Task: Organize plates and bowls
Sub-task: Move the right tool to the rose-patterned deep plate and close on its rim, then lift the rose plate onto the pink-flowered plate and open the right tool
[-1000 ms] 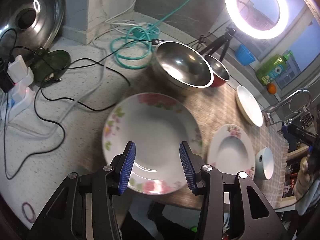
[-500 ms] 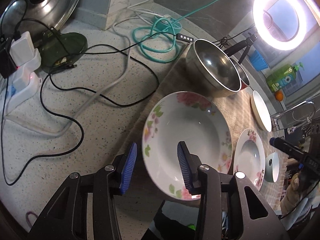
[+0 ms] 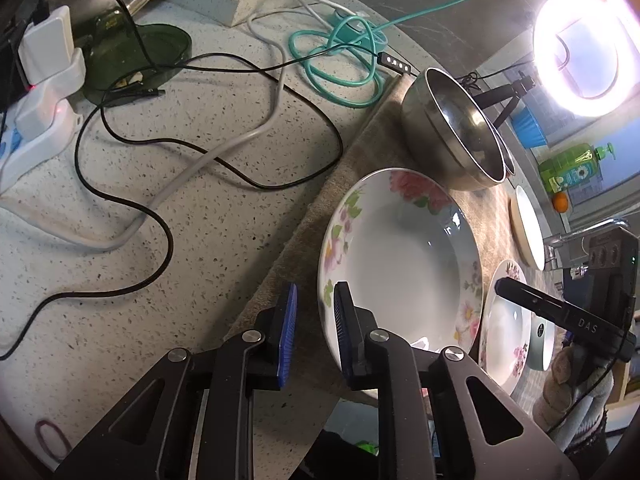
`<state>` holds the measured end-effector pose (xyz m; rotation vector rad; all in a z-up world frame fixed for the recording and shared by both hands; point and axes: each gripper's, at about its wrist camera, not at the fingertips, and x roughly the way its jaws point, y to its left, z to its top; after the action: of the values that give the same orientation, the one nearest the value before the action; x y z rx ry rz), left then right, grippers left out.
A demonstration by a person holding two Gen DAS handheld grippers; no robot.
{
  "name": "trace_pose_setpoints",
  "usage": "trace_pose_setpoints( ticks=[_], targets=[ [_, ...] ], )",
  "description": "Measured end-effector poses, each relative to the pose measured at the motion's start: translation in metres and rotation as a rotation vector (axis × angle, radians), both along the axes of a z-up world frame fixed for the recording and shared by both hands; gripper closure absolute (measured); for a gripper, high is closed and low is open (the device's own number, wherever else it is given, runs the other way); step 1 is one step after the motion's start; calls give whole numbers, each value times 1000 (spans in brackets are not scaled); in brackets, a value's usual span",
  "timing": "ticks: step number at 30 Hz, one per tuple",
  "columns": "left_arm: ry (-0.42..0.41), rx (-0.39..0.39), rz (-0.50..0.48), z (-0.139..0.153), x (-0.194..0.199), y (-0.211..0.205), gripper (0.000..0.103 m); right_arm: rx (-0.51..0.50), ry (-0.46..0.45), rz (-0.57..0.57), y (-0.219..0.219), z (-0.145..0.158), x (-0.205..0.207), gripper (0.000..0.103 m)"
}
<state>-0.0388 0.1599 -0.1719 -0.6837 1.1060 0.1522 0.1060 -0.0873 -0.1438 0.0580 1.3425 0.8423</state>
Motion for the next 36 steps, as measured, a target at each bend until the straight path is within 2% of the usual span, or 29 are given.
trace_pose_setpoints(
  ticks=[4, 7, 13, 18, 22, 36],
  targets=[
    [1, -11, -1, -3, 2, 0, 86, -5, 24, 2, 5, -7, 4, 78],
    [5, -21, -1, -6, 3, 0, 91, -9, 42, -2, 8, -13, 8, 85],
    [2, -26, -1, -9, 4, 0, 92, 2, 70, 3, 12, -20, 10, 90],
    [-3, -33, -11, -10, 6, 0, 96, 5, 85, -1, 15, -24, 11, 91],
    [-3, -26, -17, -9, 9, -1, 96, 10, 103, -8, 14, -27, 12, 94],
    [-7, 7, -30, -6, 11, -3, 96, 6, 87, 7, 15, -26, 9, 94]
  ],
)
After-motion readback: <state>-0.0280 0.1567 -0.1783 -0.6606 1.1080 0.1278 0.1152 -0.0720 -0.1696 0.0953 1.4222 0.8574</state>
